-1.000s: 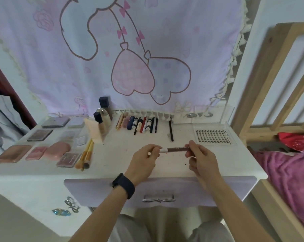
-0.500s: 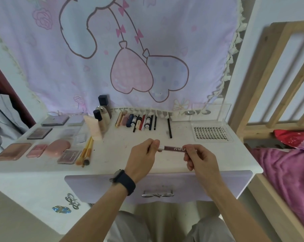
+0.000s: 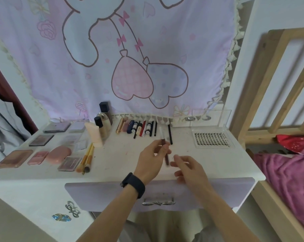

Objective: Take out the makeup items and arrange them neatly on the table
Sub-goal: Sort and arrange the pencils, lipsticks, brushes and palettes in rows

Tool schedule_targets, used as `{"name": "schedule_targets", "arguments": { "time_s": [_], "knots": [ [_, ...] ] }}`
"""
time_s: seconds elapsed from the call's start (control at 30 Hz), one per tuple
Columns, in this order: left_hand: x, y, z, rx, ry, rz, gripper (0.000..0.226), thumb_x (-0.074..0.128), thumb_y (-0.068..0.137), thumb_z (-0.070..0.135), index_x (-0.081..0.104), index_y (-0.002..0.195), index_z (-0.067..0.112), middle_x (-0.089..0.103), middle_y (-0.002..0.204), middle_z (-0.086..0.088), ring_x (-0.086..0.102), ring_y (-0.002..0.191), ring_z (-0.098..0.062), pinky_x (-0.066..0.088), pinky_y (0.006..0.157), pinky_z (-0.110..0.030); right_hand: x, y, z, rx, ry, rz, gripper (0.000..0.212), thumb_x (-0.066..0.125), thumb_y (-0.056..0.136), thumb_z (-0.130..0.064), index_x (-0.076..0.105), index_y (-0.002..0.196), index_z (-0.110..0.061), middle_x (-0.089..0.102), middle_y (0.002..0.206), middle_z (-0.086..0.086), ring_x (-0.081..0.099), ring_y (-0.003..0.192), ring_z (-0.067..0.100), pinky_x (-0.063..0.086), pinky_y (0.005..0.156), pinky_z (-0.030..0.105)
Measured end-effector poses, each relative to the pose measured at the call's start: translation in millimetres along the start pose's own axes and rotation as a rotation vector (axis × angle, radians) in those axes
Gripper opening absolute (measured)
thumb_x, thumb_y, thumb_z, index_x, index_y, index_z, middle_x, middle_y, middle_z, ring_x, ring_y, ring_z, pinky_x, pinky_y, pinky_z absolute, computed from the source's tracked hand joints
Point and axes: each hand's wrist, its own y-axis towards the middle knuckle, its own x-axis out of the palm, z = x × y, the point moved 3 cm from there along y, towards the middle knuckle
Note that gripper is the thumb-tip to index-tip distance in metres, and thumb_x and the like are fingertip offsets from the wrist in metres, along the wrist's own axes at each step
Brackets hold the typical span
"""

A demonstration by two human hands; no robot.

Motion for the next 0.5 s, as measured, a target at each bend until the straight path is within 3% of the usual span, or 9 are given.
{"name": "schedule_targets", "arguments": {
  "time_s": [0.1,0.23,0.37,0.47,0.5],
  "knots": [
    [-4,8,-6,0.193,0.375,-0.042,0.019,0.055,0.101,0.03,0.065,0.117,0.031,0.06,0.099,0.008,0.058,0.09,-0.007,0.048,0.08,-0.021,-17,13,-20,-0.132,-0.091,0.061,0.052,0.056,0.085,-0.072,0.064,0.101,-0.024,0.075,0.085,-0.008,0.062,0.056,0.011,0.05,0.052,0.022],
    [0,16,-14,0.388,0.742,-0.122,0.028,0.05,0.103,0.034,0.062,0.128,0.033,0.059,0.109,0.004,0.056,0.092,-0.016,0.047,0.084,-0.033,-22,33,-31,-0.147,-0.127,-0.039,0.049,0.059,0.09,-0.066,0.069,0.092,-0.018,0.073,0.071,0.002,0.05,0.05,0.012,0.042,0.051,0.023],
    [6,24,-24,0.359,0.753,-0.095,0.028,0.044,0.104,0.041,0.057,0.127,0.031,0.066,0.107,0.009,0.055,0.091,-0.014,0.042,0.085,-0.031,-26,51,-22,-0.173,-0.208,-0.016,0.026,0.066,0.095,-0.044,0.069,0.088,-0.02,0.073,0.072,0.0,0.049,0.052,0.012,0.042,0.057,0.028],
    [10,28,-35,0.255,0.649,-0.055,0.025,0.045,0.103,0.042,0.063,0.115,0.028,0.067,0.099,0.008,0.052,0.089,-0.015,0.04,0.081,-0.031,-28,59,-17,-0.216,-0.268,-0.019,0.002,0.069,0.094,-0.03,0.07,0.093,-0.028,0.074,0.083,-0.005,0.058,0.056,0.009,0.045,0.056,0.021],
    [10,28,-38,0.223,0.61,-0.041,0.025,0.047,0.103,0.041,0.065,0.114,0.028,0.065,0.099,0.007,0.051,0.091,-0.015,0.041,0.081,-0.032,-28,60,-14,-0.235,-0.307,-0.02,0.005,0.07,0.093,-0.027,0.069,0.095,-0.032,0.073,0.088,-0.009,0.062,0.059,0.009,0.046,0.057,0.019]
  ]
}}
